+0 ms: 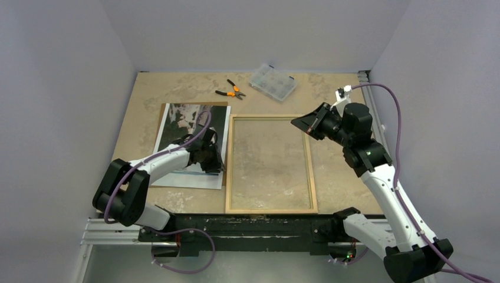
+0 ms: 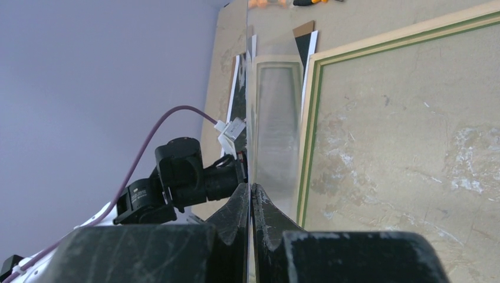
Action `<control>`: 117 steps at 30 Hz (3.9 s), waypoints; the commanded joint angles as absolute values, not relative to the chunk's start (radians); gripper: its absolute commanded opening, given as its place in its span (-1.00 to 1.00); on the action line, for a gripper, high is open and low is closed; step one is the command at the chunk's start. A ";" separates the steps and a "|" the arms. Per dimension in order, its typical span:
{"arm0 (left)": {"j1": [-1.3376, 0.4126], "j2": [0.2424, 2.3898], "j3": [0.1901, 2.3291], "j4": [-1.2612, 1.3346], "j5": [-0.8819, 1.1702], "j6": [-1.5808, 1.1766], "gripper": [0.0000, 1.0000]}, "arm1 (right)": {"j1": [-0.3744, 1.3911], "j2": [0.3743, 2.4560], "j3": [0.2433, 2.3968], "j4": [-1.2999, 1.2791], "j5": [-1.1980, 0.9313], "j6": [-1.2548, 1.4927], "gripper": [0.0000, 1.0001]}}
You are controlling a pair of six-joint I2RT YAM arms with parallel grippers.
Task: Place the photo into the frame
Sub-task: Place the photo frame item in the photo frame.
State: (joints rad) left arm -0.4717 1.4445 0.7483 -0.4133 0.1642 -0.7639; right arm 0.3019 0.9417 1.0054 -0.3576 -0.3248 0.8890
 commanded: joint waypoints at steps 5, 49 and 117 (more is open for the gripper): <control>-0.476 1.473 0.744 -0.391 0.152 -0.745 -0.65 | 0.304 0.900 0.953 -0.209 -0.347 0.939 -1.00; -0.538 1.494 0.796 -0.417 0.097 -0.767 -0.66 | 0.305 0.852 0.714 -0.034 -0.331 1.015 -1.00; -0.541 1.552 0.821 -0.461 0.081 -0.746 -0.95 | 0.311 0.834 0.549 0.065 -0.282 1.050 -1.00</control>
